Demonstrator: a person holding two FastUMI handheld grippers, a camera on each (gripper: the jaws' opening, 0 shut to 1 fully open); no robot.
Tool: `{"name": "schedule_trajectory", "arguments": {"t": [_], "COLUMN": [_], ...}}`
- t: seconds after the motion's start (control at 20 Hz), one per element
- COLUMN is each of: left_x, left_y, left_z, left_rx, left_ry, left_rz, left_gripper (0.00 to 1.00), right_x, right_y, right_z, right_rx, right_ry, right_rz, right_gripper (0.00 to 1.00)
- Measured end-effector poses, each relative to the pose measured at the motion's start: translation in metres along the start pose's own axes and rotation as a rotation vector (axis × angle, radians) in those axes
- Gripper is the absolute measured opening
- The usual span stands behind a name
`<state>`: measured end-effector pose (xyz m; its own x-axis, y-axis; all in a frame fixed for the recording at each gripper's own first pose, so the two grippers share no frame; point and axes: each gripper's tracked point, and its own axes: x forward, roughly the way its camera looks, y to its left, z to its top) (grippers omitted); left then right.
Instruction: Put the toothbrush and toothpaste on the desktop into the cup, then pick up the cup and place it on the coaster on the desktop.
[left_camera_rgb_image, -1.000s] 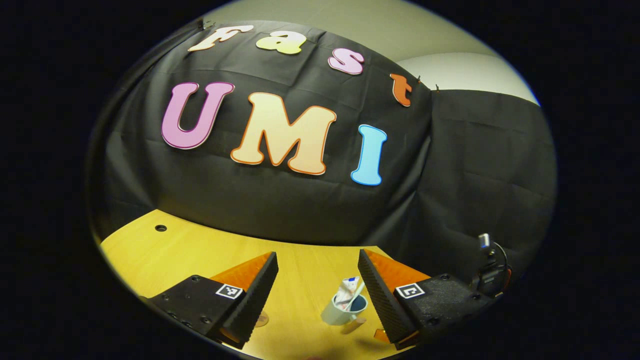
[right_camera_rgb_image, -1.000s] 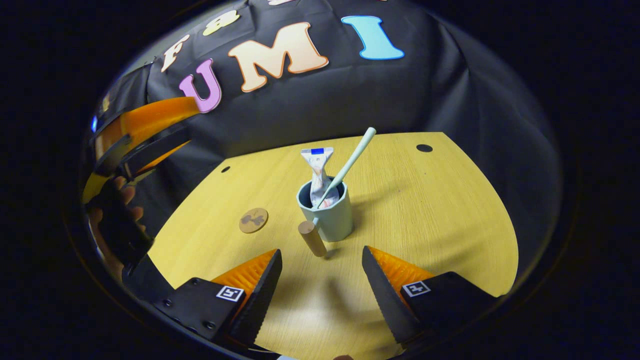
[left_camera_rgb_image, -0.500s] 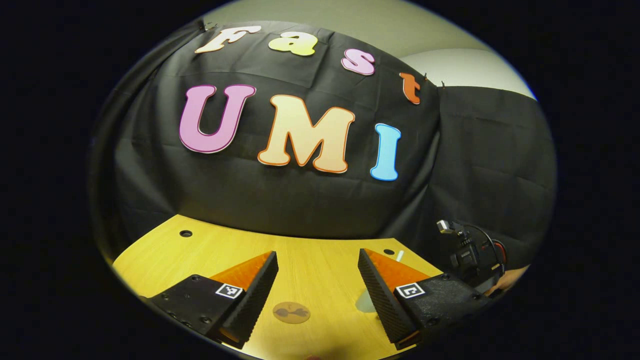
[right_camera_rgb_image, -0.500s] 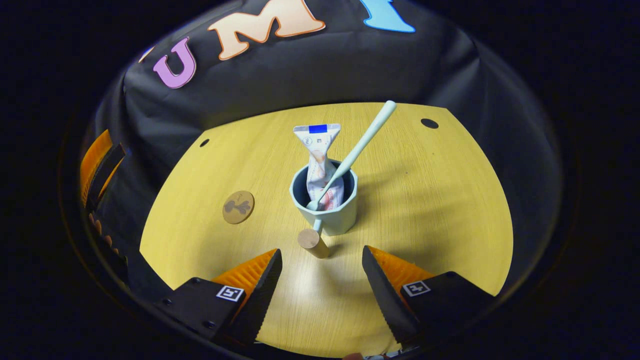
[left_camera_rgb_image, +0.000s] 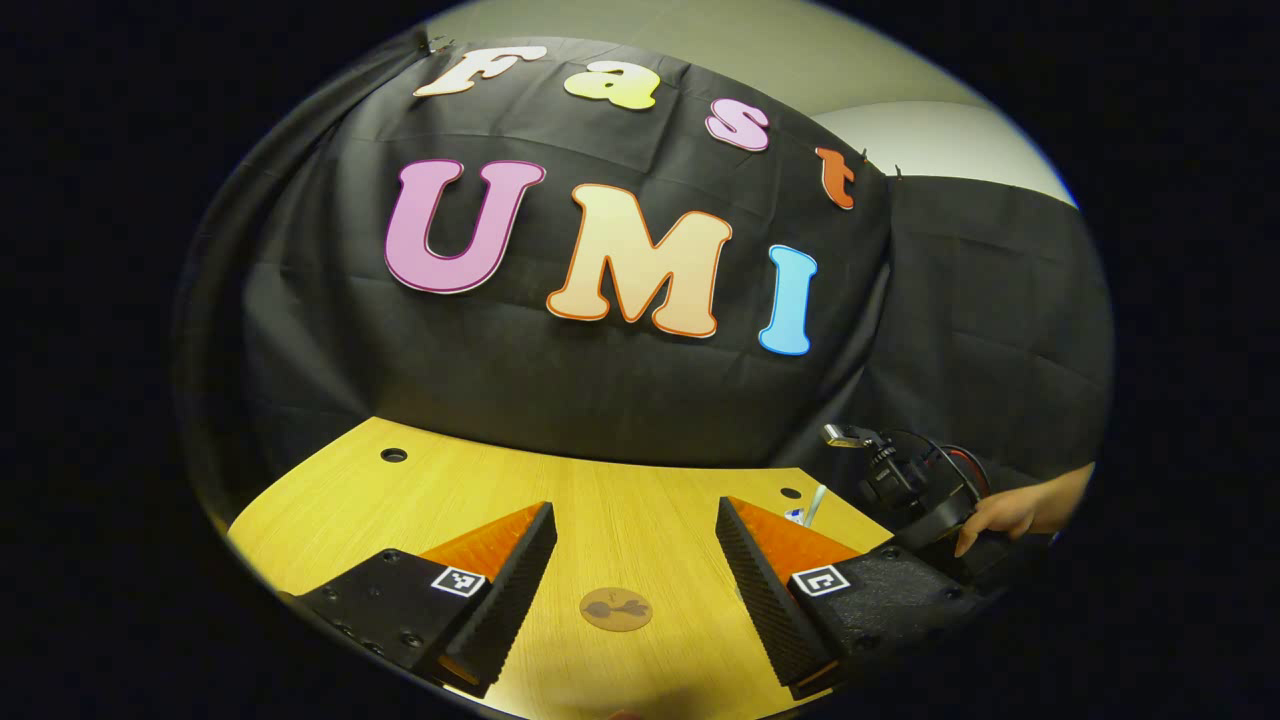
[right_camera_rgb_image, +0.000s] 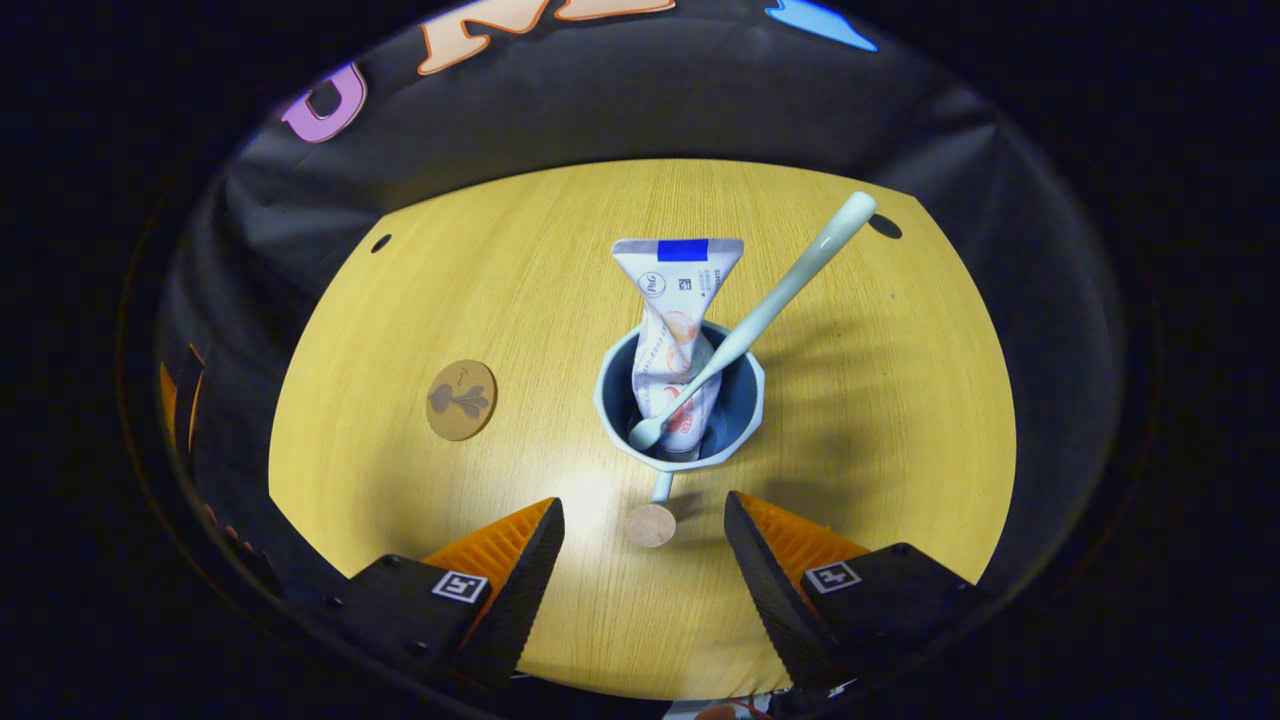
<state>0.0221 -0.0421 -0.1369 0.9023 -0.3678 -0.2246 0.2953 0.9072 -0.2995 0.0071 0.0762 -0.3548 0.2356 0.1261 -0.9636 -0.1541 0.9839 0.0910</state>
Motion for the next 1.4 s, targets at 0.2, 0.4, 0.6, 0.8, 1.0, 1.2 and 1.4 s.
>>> {"name": "schedule_trajectory", "arguments": {"t": [0.2,0.4,0.6,0.8,1.0,1.2,1.4], "left_x": [-0.008,-0.01,-0.009,-0.007,-0.005,-0.004,-0.002], "left_y": [0.012,0.021,0.026,0.033,0.043,0.051,0.057], "left_z": [-0.01,-0.019,-0.027,-0.034,-0.03,-0.029,-0.029], "left_rx": [-0.015,-0.033,-0.076,-0.104,-0.093,-0.095,-0.078], "left_ry": [0.019,0.044,0.056,0.076,0.07,0.068,0.075], "left_rz": [-0.005,-0.014,-0.022,-0.025,-0.013,0.0,0.004], "left_gripper": [0.95,0.95,0.95,0.95,0.95,0.94,0.95], "right_x": [0.014,0.027,0.039,0.048,0.055,0.054,0.054], "right_y": [0.001,-0.006,-0.013,-0.014,-0.005,-0.009,-0.008], "right_z": [0.006,0.007,0.007,0.001,-0.004,-0.01,-0.01], "right_rx": [0.033,0.029,0.067,0.064,0.046,0.023,-0.01], "right_ry": [0.044,0.086,0.152,0.205,0.235,0.262,0.253], "right_rz": [-0.016,-0.064,-0.083,-0.091,-0.076,-0.086,-0.091], "right_gripper": [0.94,0.99,0.94,0.99,0.94,0.64,0.33]}}
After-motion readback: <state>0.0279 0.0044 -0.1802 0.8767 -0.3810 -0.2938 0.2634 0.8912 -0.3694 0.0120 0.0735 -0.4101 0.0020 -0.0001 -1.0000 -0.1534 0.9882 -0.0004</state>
